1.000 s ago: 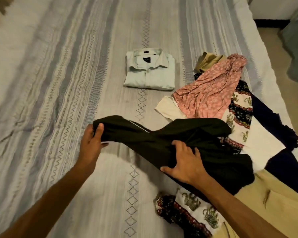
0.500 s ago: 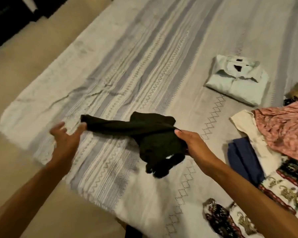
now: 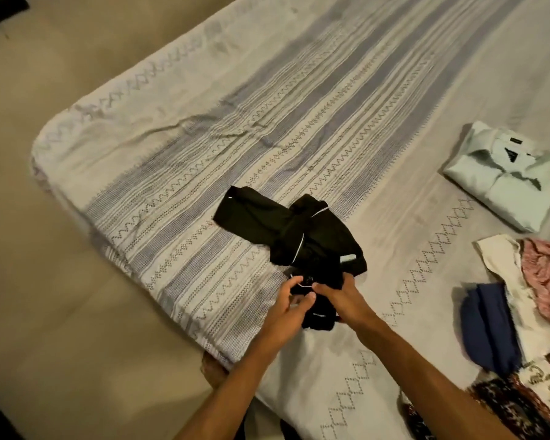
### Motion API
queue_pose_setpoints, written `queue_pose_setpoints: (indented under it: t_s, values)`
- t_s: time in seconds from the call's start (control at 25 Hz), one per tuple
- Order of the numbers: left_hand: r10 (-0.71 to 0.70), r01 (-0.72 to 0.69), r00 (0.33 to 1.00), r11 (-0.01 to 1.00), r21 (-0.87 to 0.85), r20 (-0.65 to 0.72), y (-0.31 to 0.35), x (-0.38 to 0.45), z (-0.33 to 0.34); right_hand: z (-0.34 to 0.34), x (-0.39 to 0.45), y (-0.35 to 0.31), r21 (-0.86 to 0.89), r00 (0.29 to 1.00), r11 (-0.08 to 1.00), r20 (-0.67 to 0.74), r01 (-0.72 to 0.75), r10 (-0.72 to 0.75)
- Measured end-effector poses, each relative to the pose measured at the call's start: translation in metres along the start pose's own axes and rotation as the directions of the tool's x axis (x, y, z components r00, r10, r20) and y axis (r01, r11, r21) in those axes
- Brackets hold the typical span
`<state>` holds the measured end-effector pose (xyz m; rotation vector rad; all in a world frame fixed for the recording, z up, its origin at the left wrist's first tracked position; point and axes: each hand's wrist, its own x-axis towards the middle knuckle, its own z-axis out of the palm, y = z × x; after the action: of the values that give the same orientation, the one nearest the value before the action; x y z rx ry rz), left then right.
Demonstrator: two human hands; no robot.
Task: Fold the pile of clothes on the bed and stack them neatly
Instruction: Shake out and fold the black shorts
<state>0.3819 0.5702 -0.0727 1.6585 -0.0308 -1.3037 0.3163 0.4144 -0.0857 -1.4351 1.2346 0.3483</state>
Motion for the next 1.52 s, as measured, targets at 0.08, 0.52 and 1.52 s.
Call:
queue_pose_setpoints:
  t_s: [0.08,0.52,1.52]
  values:
    - [0.001,0.002,0.999,0.996,0.092,-0.036,0.002,0.002,-0.015,0.009,0.018,0.003,0.011,0.970,1.000,-0.242,-0.018,0.021]
    - [0.421,-0.349,0.907,0.732,0.586,0.014,0.039,0.019,-0.069,-0.041,0.002,-0.026,-0.404,0.941,0.888,-0.152,0.220,-0.303]
    - [0.345,-0.636,0.408,-0.556,0.535,0.845,0.531,-0.243,0.018,-0.372,-0.361,-0.279,-0.916,0.532,-0.049,0.275,0.399,-0.801]
